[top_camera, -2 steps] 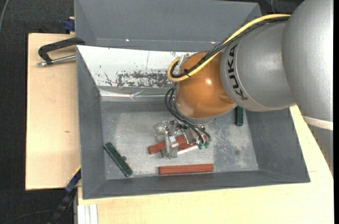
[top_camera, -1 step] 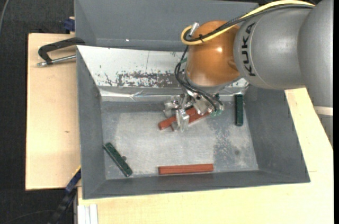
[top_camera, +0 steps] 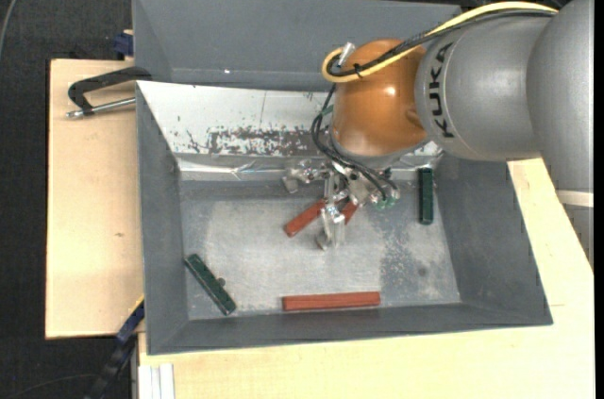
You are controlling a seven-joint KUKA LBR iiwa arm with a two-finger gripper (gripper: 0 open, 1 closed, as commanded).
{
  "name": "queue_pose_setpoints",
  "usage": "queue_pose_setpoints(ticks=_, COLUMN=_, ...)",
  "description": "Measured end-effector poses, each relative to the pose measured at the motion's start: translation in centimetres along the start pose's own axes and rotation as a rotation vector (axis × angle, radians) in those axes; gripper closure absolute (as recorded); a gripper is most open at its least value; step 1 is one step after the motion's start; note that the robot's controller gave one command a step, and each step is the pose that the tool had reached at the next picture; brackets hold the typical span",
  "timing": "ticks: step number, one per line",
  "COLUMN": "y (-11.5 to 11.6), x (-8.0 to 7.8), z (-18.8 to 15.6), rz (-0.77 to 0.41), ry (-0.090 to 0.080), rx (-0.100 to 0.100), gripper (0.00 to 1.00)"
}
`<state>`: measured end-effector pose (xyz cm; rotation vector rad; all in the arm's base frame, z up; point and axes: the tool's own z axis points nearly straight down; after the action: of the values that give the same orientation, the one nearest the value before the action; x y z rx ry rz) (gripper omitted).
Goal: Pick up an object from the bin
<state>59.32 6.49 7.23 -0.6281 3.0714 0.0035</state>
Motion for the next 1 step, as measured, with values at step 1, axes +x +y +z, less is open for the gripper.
queue_pose_setpoints(ticks=1, y=-0.02, x=-0.06, z=-0.33, rz=-0.001, ry=0.003, rx=0.0, gripper=1.0)
